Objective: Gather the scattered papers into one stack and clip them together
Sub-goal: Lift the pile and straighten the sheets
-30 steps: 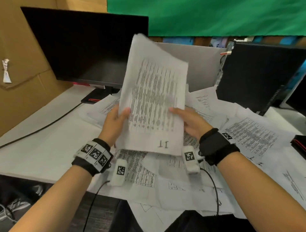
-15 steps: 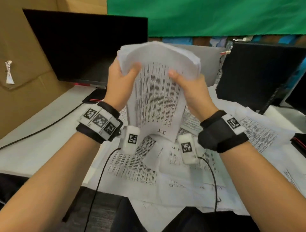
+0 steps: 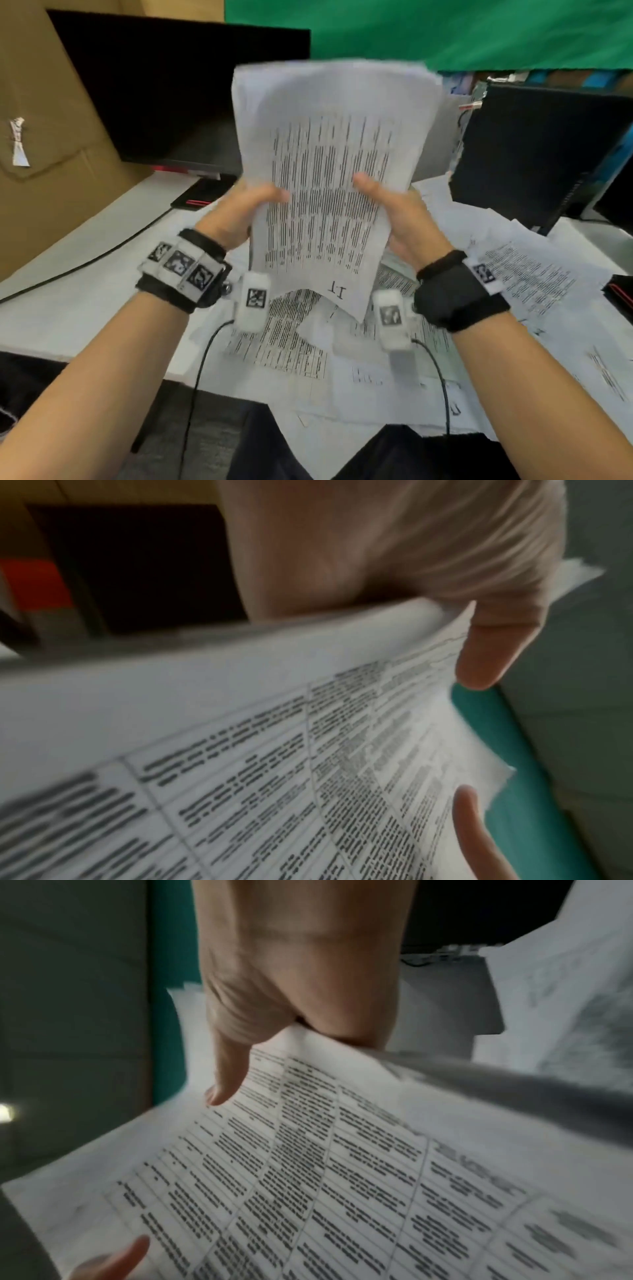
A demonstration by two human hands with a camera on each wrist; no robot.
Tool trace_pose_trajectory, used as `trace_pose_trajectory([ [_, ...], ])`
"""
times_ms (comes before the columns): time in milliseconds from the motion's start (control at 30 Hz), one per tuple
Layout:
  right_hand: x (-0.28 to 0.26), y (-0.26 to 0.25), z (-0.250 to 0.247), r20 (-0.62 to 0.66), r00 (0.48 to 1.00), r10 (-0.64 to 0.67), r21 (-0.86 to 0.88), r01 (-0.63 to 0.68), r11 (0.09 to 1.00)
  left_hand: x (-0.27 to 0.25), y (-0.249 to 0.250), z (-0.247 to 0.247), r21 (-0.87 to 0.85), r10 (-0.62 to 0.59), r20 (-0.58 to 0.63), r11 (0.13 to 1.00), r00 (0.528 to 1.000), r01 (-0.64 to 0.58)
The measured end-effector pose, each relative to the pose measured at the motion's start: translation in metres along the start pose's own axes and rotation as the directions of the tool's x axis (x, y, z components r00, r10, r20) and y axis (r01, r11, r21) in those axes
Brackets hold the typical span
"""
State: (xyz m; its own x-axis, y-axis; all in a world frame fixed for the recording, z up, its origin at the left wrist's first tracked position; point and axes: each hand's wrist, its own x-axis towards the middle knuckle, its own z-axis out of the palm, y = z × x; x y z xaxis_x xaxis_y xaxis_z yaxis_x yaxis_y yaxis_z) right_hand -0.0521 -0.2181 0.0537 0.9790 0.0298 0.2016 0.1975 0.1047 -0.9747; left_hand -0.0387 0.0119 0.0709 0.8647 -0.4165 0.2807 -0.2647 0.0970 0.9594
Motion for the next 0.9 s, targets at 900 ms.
trace_pose_trajectory([
  [900, 0.019, -0.031, 0.016, -0.230, 0.961, -0.152, -0.072, 0.139, 0.988, 0.012, -0.001, 0.009, 0.541, 0.667, -0.426, 0.729, 0.611, -0.419],
])
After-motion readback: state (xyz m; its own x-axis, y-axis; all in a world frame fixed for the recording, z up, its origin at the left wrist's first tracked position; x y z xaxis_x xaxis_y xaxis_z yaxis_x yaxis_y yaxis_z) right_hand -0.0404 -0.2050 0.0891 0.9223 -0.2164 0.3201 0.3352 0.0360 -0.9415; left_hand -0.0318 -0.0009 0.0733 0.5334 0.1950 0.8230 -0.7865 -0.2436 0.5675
